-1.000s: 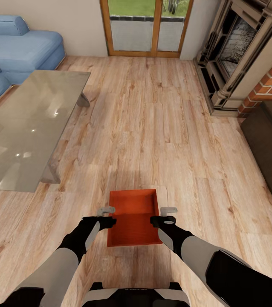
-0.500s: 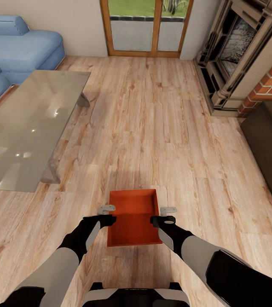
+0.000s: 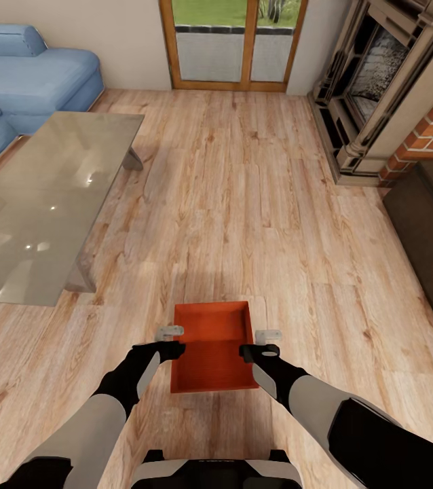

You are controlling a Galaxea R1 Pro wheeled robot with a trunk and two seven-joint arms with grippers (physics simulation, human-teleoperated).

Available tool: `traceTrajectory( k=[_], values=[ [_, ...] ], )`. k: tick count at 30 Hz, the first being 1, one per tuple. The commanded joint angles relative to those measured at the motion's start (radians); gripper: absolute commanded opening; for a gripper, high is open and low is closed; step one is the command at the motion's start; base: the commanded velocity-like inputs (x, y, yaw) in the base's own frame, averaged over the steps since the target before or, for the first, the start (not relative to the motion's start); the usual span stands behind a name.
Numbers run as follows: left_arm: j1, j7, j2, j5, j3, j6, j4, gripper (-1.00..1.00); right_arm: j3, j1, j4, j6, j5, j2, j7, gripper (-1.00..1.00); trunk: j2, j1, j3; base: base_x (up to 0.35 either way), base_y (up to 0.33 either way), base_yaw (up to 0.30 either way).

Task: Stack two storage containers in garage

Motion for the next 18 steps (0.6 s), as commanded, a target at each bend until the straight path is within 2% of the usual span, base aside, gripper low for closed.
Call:
traceTrajectory(
  k=[1,8,11,16,18],
  values=[
    [0.000,0.004,0.000,0.006,0.000,0.006,-0.002,1.00,0.008,0.000,-0.001,0.001,-0.008,0.000,-0.005,1.00,-0.001,0.000,-0.001,0.000,0.000,0.000],
    [0.000,0.000,-0.002,0.007,0.002,0.014,-0.007,1.00,0.007,0.000,-0.001,0.001,-0.008,-0.004,-0.005,1.00,-0.001,0.000,-0.001,0.000,0.000,0.000],
    [0.000,0.002,-0.002,0.008,0.002,0.015,-0.007,1.00,0.007,0.000,-0.001,0.001,-0.008,-0.004,-0.005,1.00,-0.022,0.012,-0.010,0.000,0.000,0.000],
    [0.000,0.002,-0.002,0.008,0.003,0.017,-0.010,1.00,0.007,0.000,-0.001,0.001,-0.008,-0.004,-0.005,1.00,-0.022,0.012,-0.010,0.000,0.000,0.000],
    [0.000,0.002,-0.002,0.008,0.003,0.019,-0.012,1.00,0.007,0.000,-0.001,0.001,-0.008,-0.005,-0.005,1.00,-0.036,0.019,-0.016,0.000,0.000,0.000]
  ],
)
